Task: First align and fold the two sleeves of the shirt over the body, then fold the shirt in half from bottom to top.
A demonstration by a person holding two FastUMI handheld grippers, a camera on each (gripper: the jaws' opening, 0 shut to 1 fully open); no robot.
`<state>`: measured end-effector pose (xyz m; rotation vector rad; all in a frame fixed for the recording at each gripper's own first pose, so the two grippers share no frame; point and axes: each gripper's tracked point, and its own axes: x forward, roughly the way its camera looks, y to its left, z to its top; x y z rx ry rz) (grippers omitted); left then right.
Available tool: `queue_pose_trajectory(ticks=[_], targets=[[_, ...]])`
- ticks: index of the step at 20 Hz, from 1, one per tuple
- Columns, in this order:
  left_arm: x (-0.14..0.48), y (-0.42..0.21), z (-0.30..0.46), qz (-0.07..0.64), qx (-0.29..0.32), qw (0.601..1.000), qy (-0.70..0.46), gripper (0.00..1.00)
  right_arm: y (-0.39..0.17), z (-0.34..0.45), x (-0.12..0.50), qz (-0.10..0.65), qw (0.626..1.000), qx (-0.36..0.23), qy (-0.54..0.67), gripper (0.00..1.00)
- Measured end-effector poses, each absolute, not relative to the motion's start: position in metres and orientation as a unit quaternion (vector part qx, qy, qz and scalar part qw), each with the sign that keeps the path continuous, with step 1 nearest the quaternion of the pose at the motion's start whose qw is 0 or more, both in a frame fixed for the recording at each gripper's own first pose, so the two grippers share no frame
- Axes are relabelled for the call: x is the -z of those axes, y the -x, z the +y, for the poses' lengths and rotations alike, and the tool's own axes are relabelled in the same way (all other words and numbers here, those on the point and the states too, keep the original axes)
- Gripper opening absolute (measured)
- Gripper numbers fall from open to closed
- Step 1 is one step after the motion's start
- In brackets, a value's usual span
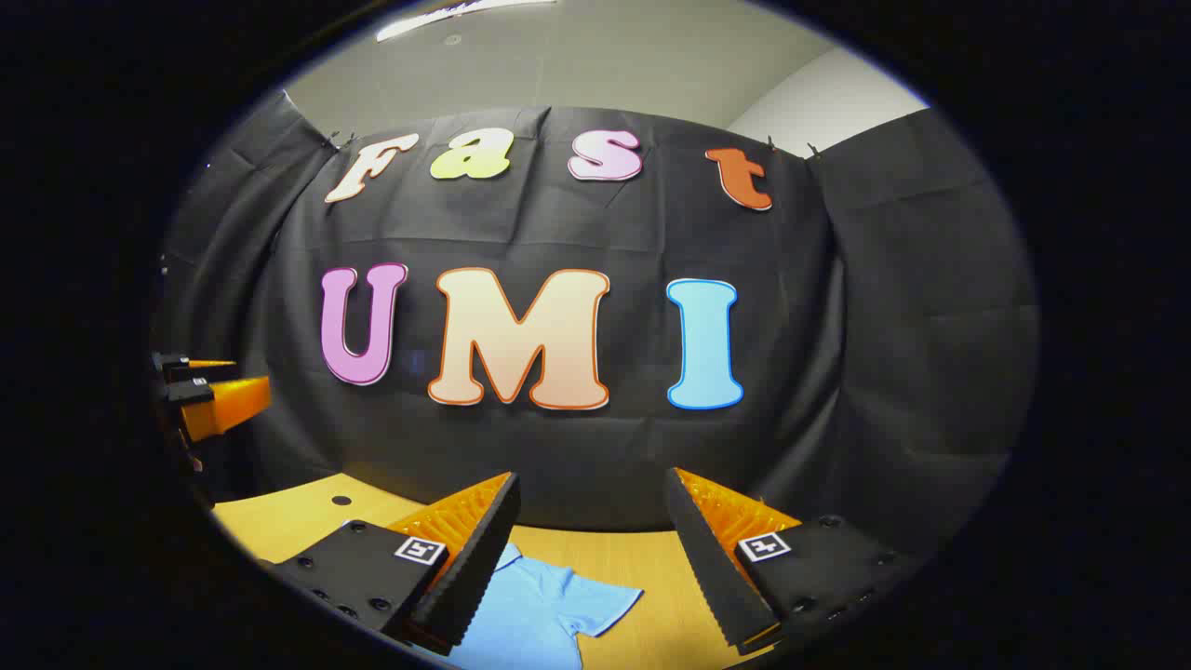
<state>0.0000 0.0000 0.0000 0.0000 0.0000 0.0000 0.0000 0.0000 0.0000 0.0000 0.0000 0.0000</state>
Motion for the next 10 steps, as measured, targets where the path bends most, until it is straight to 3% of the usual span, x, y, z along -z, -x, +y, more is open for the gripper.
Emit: queue_pose_trajectory(ticks=[10], targets=[[0.003, -0.011, 0.027, -0.009, 0.011, 1.000, 0.012, 0.96, -0.009, 0.022, 0.014, 0.022, 1.000, 0.010, 0.012, 0.98]])
